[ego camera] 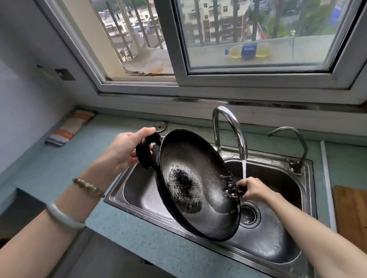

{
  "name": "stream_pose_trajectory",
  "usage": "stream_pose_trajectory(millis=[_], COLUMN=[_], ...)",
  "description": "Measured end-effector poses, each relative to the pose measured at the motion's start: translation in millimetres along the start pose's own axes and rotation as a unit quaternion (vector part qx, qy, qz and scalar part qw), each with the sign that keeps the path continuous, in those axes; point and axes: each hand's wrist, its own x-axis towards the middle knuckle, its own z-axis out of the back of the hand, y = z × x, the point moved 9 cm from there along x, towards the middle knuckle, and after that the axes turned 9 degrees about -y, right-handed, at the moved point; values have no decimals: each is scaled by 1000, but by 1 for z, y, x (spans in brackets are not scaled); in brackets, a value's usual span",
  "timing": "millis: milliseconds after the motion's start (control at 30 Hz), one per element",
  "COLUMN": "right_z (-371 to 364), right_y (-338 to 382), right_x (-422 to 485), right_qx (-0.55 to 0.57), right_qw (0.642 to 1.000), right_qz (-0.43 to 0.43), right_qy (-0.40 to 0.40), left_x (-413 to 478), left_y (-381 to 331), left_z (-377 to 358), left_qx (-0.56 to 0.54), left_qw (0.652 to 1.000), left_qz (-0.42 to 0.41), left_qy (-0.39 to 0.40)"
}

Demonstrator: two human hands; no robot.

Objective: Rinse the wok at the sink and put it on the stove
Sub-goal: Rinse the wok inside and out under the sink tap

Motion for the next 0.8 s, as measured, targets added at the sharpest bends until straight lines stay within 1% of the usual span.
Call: stream_pose_trajectory(millis=[133, 333, 433, 500, 700, 800], right_z=[9, 27, 38, 49, 74, 82], right_y=[-2, 3, 3, 5, 20, 25], right_x=[-1, -6, -8, -10, -18, -25], right_qx=[14, 20, 1, -17, -64, -103], right_qw=[1000, 1000, 1000, 1000, 997, 994], right_qz=[-13, -6, -3, 9, 35, 39], right_qy=[-11, -16, -10, -22, -23, -22], left_x=[-4, -3, 4, 10, 46, 58], left_y=[-8, -10, -1, 9, 66, 98], left_z=[-5, 2, 12, 24, 65, 71], left_qx=[-1, -19, -17, -15, -40, -37], left_qw=[1000, 999, 999, 999, 995, 992], left_qz=[-19, -31, -33, -32, 32, 66], left_qy=[10, 3, -11, -35, -87, -98])
